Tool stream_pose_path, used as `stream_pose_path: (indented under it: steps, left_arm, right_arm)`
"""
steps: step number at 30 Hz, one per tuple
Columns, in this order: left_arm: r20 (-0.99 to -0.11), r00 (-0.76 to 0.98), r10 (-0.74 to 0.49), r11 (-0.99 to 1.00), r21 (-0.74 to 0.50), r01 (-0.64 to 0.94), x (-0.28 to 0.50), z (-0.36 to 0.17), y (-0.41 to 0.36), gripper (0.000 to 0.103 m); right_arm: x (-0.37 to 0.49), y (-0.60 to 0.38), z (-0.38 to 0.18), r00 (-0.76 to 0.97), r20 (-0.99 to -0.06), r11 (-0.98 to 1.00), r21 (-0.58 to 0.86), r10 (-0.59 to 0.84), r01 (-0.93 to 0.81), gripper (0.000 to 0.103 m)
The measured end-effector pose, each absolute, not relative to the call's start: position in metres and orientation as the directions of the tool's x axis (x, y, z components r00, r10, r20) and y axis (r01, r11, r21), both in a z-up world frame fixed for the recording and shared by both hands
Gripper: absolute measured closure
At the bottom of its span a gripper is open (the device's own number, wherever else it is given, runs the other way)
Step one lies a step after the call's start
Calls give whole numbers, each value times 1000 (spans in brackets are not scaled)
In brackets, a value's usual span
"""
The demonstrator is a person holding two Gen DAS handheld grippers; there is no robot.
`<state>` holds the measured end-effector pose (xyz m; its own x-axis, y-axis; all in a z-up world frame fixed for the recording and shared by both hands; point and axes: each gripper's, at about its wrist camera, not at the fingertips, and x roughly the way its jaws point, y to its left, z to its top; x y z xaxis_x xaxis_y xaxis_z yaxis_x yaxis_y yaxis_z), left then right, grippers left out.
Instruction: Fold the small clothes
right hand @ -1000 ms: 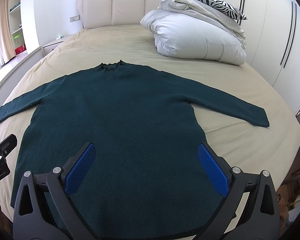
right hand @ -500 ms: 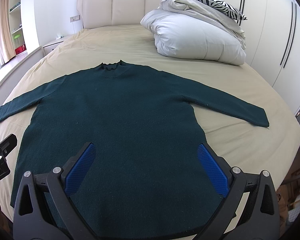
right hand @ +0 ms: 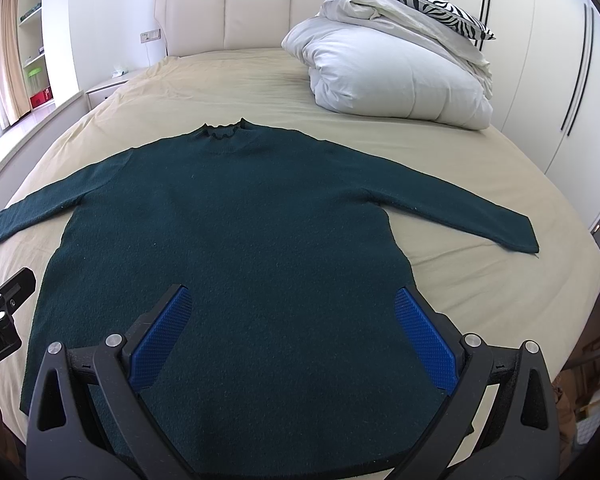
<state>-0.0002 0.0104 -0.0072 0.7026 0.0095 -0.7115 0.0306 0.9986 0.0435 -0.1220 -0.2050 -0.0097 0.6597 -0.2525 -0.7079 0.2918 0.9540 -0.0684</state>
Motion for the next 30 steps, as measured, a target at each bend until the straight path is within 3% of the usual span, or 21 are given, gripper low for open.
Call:
stream_pose_path:
  steps: [30]
  left_arm:
    - [-718, 696, -4, 999, 30, 36, -2, -12, 14, 0]
  right_arm:
    - [-121, -202, -14, 657, -711, 955, -72, -252, 289, 0]
